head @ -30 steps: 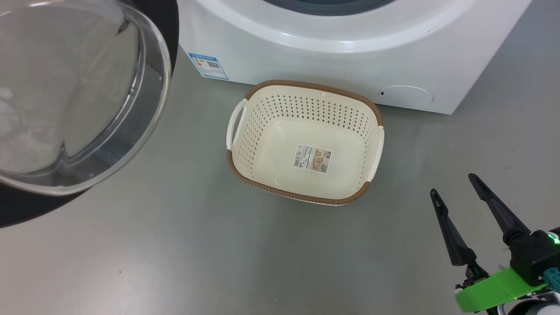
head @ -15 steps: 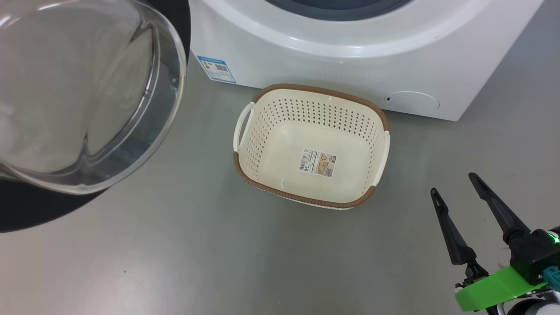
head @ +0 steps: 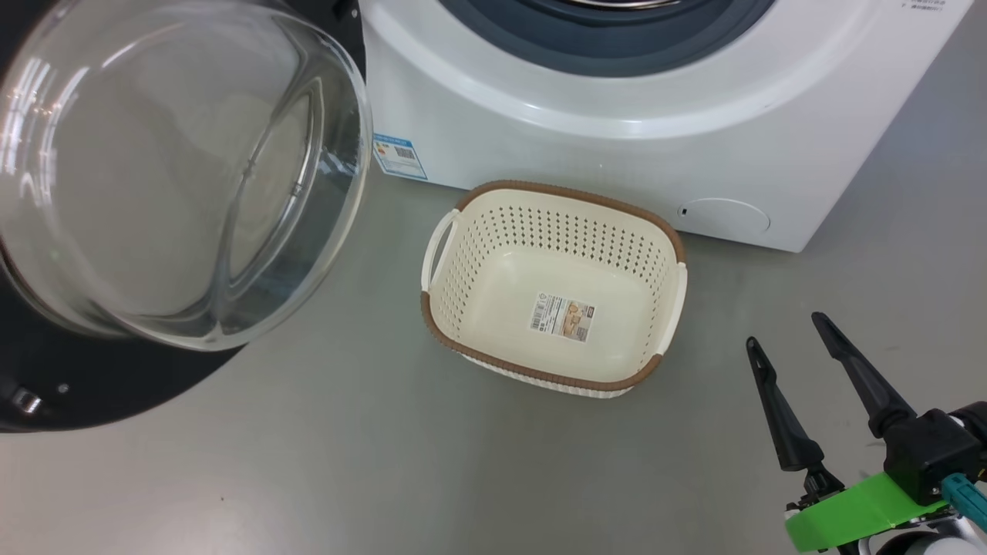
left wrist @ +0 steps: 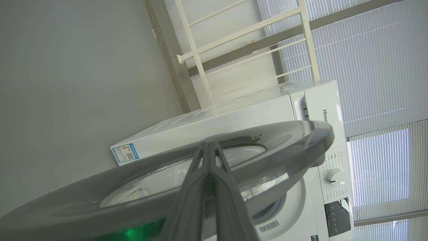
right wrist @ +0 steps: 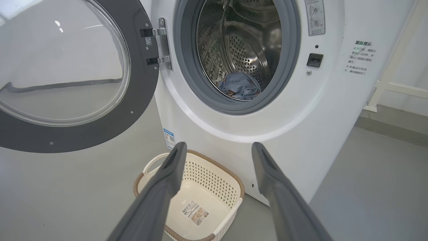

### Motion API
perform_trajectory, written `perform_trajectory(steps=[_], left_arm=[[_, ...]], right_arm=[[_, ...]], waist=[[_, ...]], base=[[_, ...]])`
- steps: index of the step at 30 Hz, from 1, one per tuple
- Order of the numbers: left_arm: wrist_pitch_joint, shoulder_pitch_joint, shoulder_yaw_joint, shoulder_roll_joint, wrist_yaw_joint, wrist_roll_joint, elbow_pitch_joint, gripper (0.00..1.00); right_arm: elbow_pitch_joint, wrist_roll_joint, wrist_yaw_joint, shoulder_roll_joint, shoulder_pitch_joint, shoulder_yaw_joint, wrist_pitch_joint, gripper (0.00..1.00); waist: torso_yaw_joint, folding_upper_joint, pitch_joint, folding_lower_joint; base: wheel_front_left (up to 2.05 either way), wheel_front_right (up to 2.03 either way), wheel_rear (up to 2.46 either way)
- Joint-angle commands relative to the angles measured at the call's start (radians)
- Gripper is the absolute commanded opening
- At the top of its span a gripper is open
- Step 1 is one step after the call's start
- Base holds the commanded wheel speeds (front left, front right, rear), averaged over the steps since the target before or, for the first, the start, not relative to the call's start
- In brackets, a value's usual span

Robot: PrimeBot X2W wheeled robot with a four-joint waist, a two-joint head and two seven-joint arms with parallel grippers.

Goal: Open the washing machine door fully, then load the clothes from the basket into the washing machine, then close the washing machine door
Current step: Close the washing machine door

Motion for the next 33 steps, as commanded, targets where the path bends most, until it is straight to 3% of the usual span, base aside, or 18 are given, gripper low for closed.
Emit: perform_trajectory(steps=[1,10,22,33], left_arm=[[0.023,0.019,0.029,0.051,-0.014,-0.003,-0.047,0.0],[0.068,0.138,0.009,0.019,-0.012,0.002,-0.184,0.0],[0.115,0.278,-0.018,-0.013,0.035,-0.004,-0.41,0.0],[0.139,0.365,-0.054,-0.061,0.074,-0.019,-0.528,0.0]], right_arm=[[-0.017,0.006,0.003,0.005,-0.001,0.026,-0.015,1.0],[0.026,0.012,0.003,0.043,0.014,0.034,-0.052,1.0],[0.08,0.02,0.003,0.083,0.045,0.038,-0.095,1.0],[0.112,0.026,0.003,0.11,0.071,0.048,-0.119,1.0]], waist=[[-0.001,0.0,-0.02,0.0],[-0.019,0.0,-0.085,0.0],[-0.064,0.0,-0.177,0.0],[-0.135,0.0,-0.244,0.0]], base=[[0.0,0.0,0.0],[0.0,0.0,0.0],[0.0,0.0,0.0],[0.0,0.0,0.0]])
